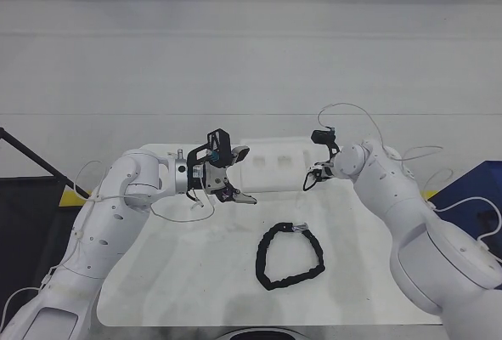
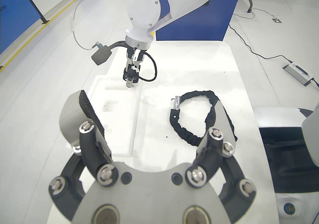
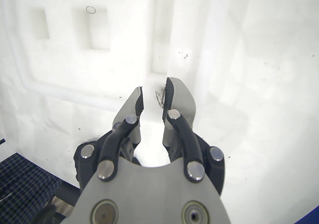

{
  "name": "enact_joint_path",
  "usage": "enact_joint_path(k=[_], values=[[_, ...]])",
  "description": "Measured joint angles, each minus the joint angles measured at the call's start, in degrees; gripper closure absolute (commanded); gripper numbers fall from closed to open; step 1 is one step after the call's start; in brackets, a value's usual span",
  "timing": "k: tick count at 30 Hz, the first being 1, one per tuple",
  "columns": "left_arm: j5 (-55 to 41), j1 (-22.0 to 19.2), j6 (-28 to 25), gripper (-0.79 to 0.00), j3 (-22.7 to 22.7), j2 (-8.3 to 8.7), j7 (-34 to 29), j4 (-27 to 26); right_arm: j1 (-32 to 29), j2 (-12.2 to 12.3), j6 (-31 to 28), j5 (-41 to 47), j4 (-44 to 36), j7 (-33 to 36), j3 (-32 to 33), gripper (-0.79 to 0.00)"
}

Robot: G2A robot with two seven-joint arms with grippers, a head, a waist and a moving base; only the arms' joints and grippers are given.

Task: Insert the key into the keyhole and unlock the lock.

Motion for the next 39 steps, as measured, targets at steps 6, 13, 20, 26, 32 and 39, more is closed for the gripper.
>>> enact_joint_path(k=[6,13,20,26,32,39], values=[[0.00,0.00,0.00,-0.785,0.00,0.00,0.00,0.00,-0.19,-0.12,1.00,-0.33,0.24,-0.62,0.52,-0.022],[0.00,0.00,0.00,-0.785,0.00,0.00,0.00,0.00,-0.39,-0.25,1.79,-1.09,0.28,-0.58,0.90,0.000],[0.00,0.00,0.00,-0.785,0.00,0.00,0.00,0.00,0.23,-0.30,1.49,-2.85,-0.12,-0.63,0.90,0.000],[0.00,0.00,0.00,-0.785,0.00,0.00,0.00,0.00,1.18,-0.30,0.29,-4.34,-0.50,0.22,0.92,0.000],[0.00,0.00,0.00,-0.785,0.00,0.00,0.00,0.00,1.75,0.01,-1.11,-5.29,-0.55,0.14,1.28,0.000],[0.00,0.00,0.00,-0.785,0.00,0.00,0.00,0.00,2.00,0.93,-3.54,-5.04,-0.48,-1.02,2.47,0.000]])
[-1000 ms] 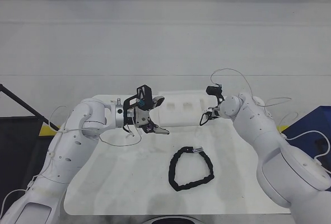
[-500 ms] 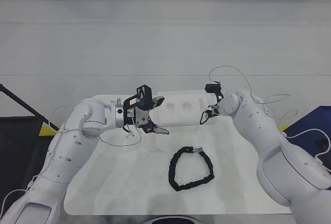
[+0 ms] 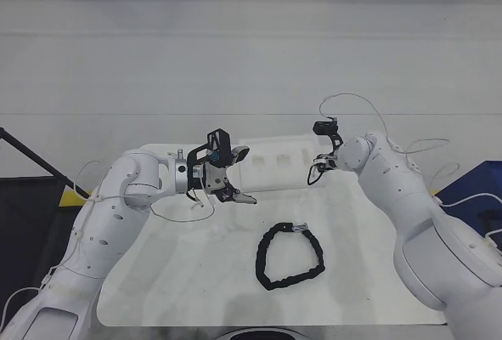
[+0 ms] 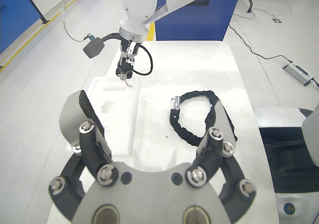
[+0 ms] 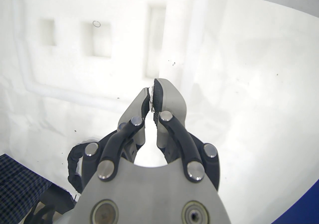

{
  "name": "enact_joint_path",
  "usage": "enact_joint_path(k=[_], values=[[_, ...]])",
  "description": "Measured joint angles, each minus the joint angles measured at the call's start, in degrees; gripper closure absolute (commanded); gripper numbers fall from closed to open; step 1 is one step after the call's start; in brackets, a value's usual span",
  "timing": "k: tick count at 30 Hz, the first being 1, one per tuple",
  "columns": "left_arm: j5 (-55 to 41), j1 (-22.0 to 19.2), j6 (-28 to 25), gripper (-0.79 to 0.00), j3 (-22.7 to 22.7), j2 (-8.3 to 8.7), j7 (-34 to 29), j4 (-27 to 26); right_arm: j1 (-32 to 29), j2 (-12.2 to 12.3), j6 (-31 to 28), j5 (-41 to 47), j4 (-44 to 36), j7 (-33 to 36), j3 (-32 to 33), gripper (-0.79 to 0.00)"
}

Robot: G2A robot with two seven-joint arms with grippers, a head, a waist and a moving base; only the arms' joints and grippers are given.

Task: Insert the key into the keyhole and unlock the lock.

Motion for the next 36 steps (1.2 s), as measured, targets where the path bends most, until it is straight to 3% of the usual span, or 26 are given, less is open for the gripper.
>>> enact_joint_path(k=[11,23,29,36], values=[[0.00,0.00,0.00,-0.785,0.00,0.00,0.00,0.00,-0.59,2.00,-4.13,-0.62,-2.87,-1.45,1.55,0.000],[0.00,0.00,0.00,-0.785,0.00,0.00,0.00,0.00,-3.09,6.83,-10.53,4.19,-10.02,0.77,7.31,0.000],[0.00,0.00,0.00,-0.785,0.00,0.00,0.00,0.00,-6.54,11.01,-8.82,4.08,-20.25,3.07,11.57,0.000],[0.00,0.00,0.00,-0.785,0.00,0.00,0.00,0.00,-19.15,18.06,-3.67,3.27,-43.86,7.53,22.06,0.000]])
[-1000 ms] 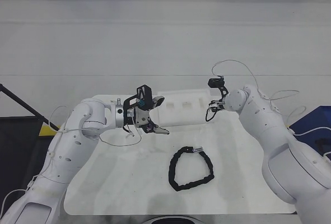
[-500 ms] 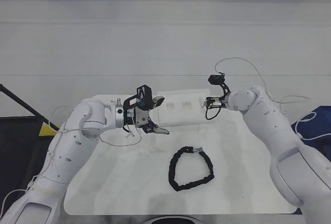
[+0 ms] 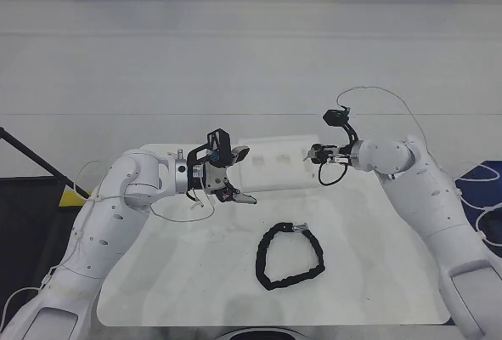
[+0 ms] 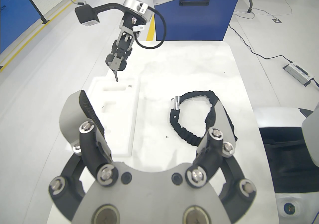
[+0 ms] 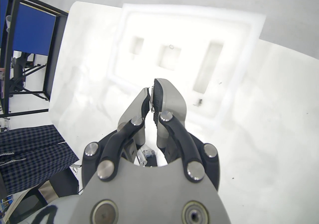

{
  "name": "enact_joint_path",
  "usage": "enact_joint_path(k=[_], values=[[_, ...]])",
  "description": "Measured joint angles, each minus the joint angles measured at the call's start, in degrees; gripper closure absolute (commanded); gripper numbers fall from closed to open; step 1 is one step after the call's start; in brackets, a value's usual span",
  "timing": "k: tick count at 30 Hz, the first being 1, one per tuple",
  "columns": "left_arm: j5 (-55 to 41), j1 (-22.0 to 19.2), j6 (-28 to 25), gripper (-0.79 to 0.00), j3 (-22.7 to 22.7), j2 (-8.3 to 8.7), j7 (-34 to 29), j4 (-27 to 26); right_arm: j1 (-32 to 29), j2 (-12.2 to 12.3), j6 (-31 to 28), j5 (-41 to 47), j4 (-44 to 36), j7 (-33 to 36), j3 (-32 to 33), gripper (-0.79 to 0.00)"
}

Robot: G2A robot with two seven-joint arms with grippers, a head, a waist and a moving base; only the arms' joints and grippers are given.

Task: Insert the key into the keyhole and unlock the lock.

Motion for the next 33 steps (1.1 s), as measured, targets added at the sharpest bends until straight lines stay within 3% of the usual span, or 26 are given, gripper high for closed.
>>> enact_joint_path(k=[6,12,20,27,33], values=[[0.00,0.00,0.00,-0.785,0.00,0.00,0.00,0.00,-14.94,4.89,4.06,3.12,-21.95,3.57,13.31,0.000],[0.00,0.00,0.00,-0.785,0.00,0.00,0.00,0.00,-24.35,6.89,4.85,10.99,-34.63,6.49,23.03,0.000],[0.00,0.00,0.00,-0.785,0.00,0.00,0.00,0.00,-29.07,8.44,1.93,22.28,-41.46,14.54,30.63,0.000],[0.00,0.00,0.00,-0.785,0.00,0.00,0.00,0.00,-33.36,9.24,0.71,29.56,-45.24,13.69,36.23,0.000],[0.00,0.00,0.00,-0.785,0.00,0.00,0.00,0.00,-33.91,9.47,-1.36,33.90,-46.83,12.89,37.17,0.000]])
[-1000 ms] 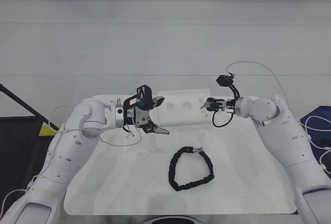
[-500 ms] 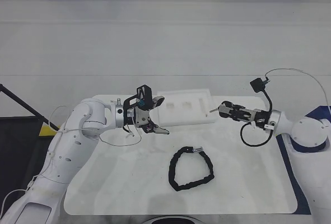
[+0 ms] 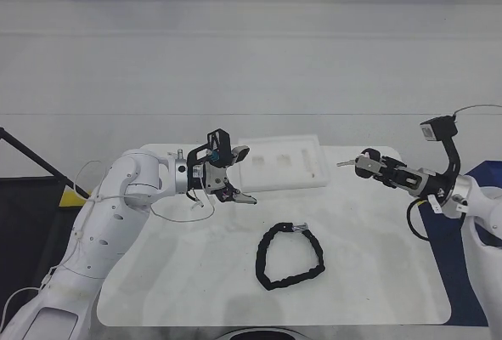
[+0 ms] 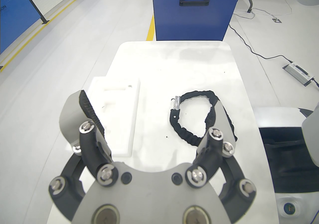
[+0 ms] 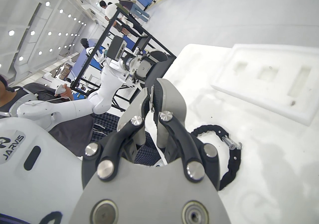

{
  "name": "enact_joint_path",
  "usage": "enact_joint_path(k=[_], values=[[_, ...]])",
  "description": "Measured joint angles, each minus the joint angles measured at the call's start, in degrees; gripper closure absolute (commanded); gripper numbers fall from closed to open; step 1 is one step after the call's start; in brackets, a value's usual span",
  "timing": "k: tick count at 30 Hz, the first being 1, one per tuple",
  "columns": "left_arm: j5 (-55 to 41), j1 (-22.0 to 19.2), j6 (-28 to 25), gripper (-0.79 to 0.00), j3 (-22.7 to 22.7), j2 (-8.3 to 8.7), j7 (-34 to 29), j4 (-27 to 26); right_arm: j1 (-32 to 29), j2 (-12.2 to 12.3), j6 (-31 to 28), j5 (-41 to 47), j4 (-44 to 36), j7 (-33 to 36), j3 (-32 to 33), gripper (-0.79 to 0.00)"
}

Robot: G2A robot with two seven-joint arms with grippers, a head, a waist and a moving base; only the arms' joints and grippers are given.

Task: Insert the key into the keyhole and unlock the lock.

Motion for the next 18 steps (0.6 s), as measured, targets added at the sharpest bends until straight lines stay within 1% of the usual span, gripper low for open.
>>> enact_joint_path(k=[12,14,18], values=[[0.07,0.09,0.15,-0.785,0.07,-0.02,0.11,-0.12,0.11,-0.02,0.07,0.61,0.32,-0.39,-0.12,0.000],[0.47,0.64,0.99,-0.785,1.08,-0.25,1.10,-0.68,0.11,-0.02,0.07,0.61,0.32,-0.39,-0.12,0.000],[3.05,0.62,2.16,-0.785,5.77,-1.38,4.85,0.58,0.11,-0.02,0.07,0.61,0.32,-0.39,-0.12,0.000]])
